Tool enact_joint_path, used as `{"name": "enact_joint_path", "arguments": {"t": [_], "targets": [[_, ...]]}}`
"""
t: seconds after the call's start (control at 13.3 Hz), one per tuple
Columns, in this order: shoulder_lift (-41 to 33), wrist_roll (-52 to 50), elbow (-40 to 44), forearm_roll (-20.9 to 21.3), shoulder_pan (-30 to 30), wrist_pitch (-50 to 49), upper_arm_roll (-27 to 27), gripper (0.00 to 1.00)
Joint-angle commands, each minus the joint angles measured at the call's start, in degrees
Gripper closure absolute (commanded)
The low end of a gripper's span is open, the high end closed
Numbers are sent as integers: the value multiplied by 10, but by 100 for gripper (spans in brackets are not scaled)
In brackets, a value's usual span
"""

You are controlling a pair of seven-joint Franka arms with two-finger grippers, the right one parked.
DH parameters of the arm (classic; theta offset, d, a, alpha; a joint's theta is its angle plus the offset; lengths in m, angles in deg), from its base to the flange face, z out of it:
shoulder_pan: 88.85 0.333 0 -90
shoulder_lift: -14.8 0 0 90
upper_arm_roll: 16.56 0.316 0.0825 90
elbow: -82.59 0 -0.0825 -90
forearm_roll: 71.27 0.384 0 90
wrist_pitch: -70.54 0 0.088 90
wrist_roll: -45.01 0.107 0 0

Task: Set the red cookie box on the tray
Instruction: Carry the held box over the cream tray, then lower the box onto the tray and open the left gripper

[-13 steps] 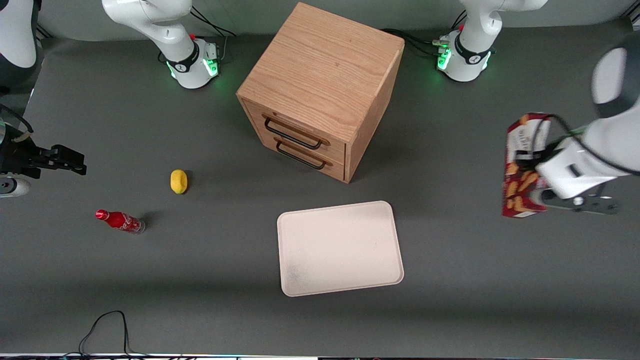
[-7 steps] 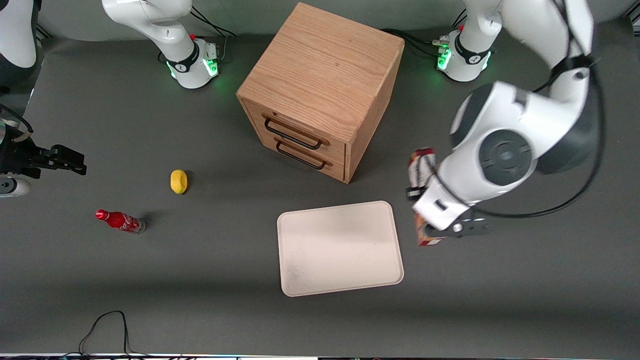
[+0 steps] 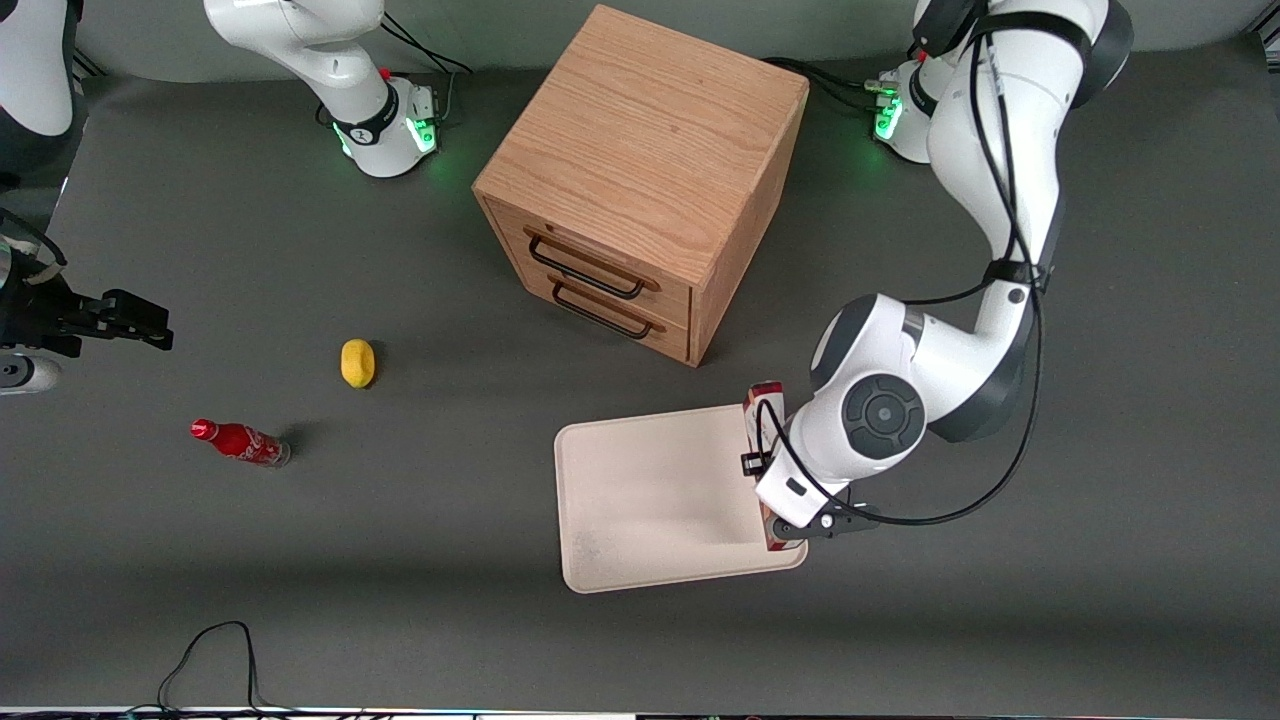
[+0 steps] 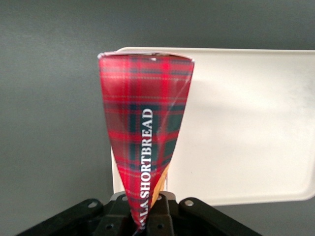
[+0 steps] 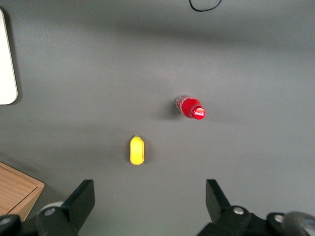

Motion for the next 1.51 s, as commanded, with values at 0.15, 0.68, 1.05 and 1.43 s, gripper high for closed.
{"name": "enact_joint_path", "arguments": {"t": [0.15, 0.68, 1.05, 1.43], "targets": [[36, -9, 7, 24, -7, 31, 6, 100], [63, -11, -22, 22, -1, 81, 6, 100], [64, -14, -23, 20, -1, 81, 6, 18], [58, -12, -22, 22, -1, 75, 6, 0]]}}
